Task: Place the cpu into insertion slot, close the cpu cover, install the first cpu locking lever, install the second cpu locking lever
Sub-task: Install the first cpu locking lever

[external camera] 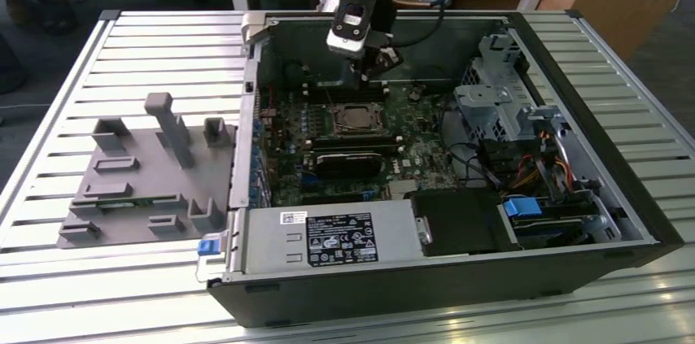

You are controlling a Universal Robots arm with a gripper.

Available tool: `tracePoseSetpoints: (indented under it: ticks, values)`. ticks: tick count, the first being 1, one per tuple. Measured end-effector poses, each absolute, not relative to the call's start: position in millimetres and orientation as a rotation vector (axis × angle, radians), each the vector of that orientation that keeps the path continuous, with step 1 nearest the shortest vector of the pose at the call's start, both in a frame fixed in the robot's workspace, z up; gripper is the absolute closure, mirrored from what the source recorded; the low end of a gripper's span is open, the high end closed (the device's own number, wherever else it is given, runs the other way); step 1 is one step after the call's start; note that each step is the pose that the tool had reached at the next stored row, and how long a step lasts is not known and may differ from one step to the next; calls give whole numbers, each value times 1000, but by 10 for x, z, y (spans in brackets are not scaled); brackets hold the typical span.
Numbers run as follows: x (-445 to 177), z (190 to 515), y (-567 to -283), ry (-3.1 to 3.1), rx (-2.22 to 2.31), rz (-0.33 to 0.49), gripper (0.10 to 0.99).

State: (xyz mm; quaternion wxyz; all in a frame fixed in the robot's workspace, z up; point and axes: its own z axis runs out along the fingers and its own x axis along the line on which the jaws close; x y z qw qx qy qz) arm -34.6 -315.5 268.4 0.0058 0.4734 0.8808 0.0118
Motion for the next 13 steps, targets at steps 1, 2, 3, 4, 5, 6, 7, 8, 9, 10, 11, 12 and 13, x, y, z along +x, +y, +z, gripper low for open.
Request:
tracePoseSetpoints:
  ticks: [1,2,3,4,5,6,7,8,9,10,11,12,13]
  values:
    - [-346,2684,-3155,2777,1440,31,976]
    - [-346,2685,-3156,2789,1417,30,976]
    - [-346,2685,-3156,2802,1392,30,976]
    - [-346,2684,-3155,2814,1367,30,976]
    - [-346,2684,-3155,2826,1341,30,976]
    - [-346,2684,-3155,2839,1316,30,976]
    - [-346,2684,-3155,2850,1290,31,976]
    - [-346,2684,-3155,2863,1262,31,976]
    - [-346,2684,-3155,2875,1237,31,976]
    - [-346,2684,-3155,2886,1211,31,976]
    - [-346,2684,-3155,2897,1185,31,976]
    - [-346,2684,-3155,2907,1159,32,976]
    - [-346,2684,-3155,2918,1133,32,976]
